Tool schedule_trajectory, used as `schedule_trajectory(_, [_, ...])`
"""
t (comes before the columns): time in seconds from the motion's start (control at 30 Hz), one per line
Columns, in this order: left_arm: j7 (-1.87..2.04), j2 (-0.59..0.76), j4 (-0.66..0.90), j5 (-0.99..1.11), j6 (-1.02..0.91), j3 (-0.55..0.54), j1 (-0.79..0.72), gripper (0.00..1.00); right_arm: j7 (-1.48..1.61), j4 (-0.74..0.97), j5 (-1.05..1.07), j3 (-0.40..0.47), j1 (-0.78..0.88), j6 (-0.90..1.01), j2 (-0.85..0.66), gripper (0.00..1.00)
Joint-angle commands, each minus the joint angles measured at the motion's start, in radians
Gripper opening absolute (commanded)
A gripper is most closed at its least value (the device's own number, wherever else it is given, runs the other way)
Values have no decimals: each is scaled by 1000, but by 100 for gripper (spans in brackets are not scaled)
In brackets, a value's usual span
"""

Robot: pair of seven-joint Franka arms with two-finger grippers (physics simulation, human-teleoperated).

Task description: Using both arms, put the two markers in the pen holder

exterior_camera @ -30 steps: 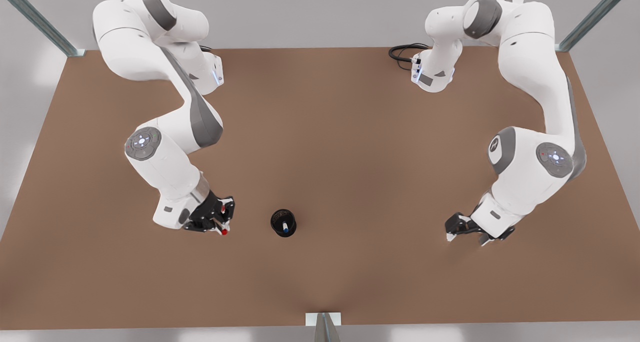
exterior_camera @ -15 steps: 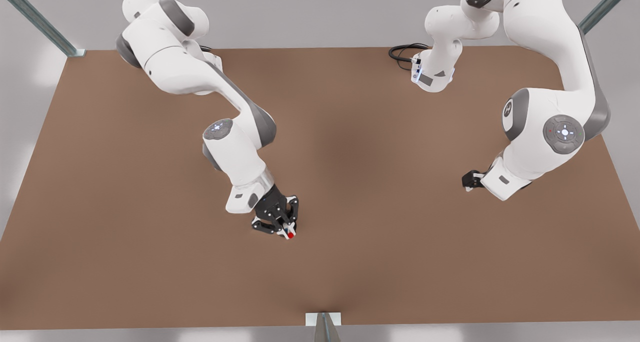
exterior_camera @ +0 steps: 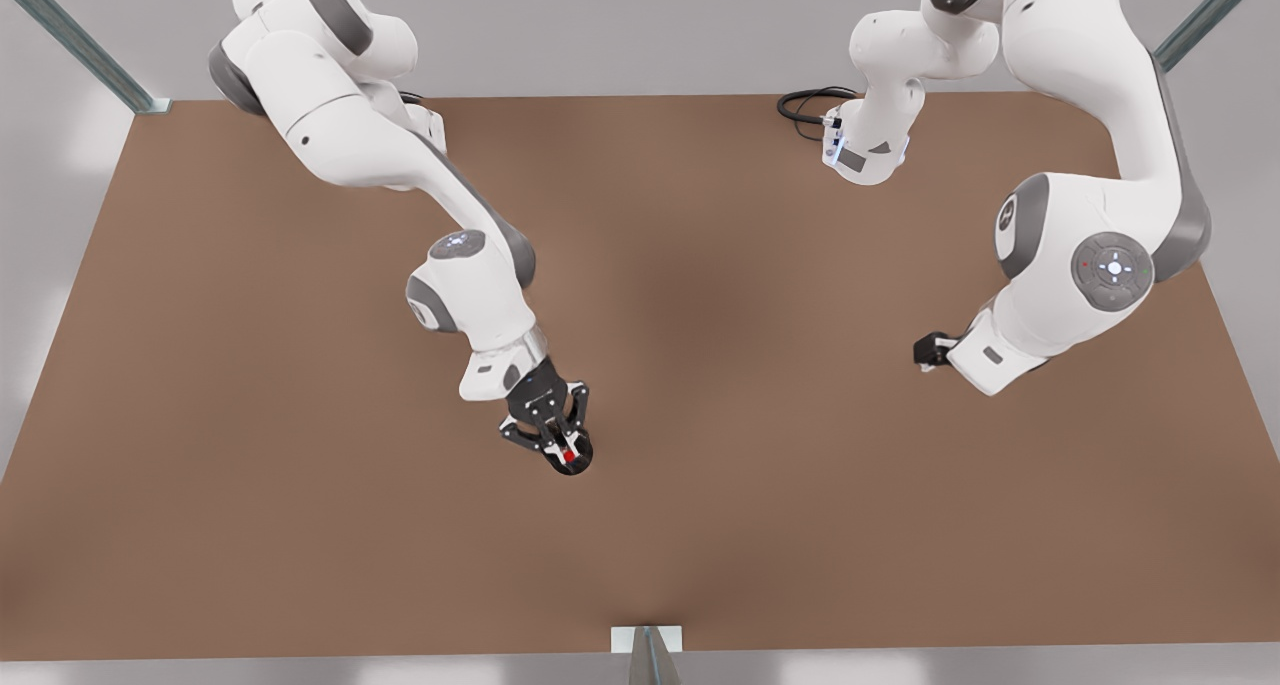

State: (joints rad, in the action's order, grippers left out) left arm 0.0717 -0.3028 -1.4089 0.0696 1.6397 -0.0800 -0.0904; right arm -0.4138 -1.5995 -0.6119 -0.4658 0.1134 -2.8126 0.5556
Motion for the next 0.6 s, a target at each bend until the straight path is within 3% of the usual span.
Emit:
schedule_trajectory(0.0, [2,2,1,1,-21,0,1,100,-235,-34,-16,-1,-6,-74,-20,25])
schedule_trajectory(0.57, [-3,-21,1,4,0,0,1,100,-243,-198,-88,3,-52,-231,-42,25])
